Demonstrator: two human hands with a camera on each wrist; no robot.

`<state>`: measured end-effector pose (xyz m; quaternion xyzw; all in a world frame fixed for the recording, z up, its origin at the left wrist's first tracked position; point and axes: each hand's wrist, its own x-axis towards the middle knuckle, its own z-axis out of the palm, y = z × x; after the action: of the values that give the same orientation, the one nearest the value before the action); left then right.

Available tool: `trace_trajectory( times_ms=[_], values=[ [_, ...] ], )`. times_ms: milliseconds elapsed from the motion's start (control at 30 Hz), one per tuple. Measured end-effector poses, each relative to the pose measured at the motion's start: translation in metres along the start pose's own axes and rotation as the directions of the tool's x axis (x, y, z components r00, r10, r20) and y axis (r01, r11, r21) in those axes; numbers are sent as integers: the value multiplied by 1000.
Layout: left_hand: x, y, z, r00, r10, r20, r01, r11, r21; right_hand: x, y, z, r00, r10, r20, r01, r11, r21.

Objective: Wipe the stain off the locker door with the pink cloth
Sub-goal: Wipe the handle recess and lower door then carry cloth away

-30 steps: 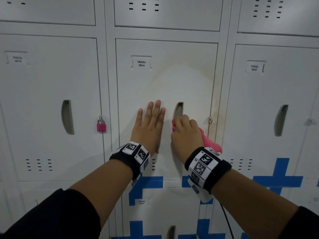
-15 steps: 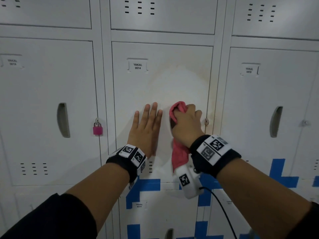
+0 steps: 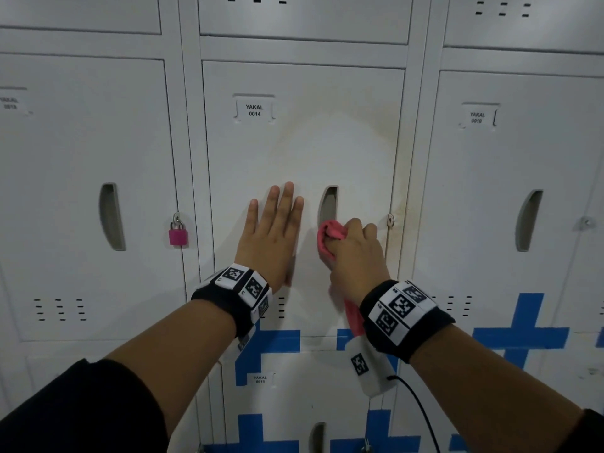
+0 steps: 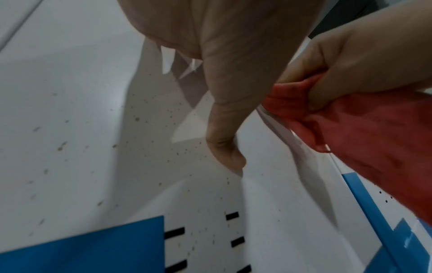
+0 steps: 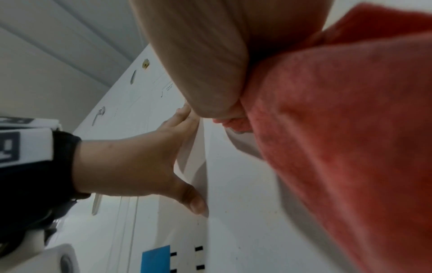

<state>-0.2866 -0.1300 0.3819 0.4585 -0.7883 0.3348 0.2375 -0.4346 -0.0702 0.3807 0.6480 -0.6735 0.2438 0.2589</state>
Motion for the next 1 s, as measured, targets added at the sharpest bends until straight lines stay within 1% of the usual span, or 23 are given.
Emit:
trace_trajectory(
  times_ms=[100,167,233,300,367,500,633,733,800,933,1000],
  values=[
    [2,-3,-1,1000,8,-21,-8,1000,-9,-2,-2,-4,996,-79,-53,69,984,-165],
    [1,-5,-2,1000,14,-7,-14,1000,0,0,-5,-12,984,-172,-49,153,952,-267],
    [0,-6,-1,1000,8,15,-8,1000,8,4,-5,-26,965,-258,-46,230,919,-321],
    [0,-6,-1,999,0,35,-1,1000,27,9,-7,-47,950,-295,-101,250,916,-315],
    [0,-6,-1,998,6,59,-7,1000,13,16,-6,-62,952,-278,-126,224,918,-327],
    [2,-6,-5,997,12,81,-12,1000,0,33,-2,-67,973,-224,-50,183,887,-424],
    [0,-5,-4,996,2,86,-6,999,38,28,-10,-52,972,-233,-29,183,827,-531],
    [1,-5,-3,998,2,68,-4,1000,29,20,-21,-43,967,-253,27,213,750,-626],
    [1,-5,-2,998,1,64,-4,999,42,16,-26,-39,964,-256,70,239,722,-650],
    [2,-7,3,999,-1,45,0,999,41,-1,-32,-25,956,-233,180,293,708,-642],
    [2,-8,4,999,-2,39,1,999,46,-2,-33,-23,965,-215,148,261,777,-573]
  ],
)
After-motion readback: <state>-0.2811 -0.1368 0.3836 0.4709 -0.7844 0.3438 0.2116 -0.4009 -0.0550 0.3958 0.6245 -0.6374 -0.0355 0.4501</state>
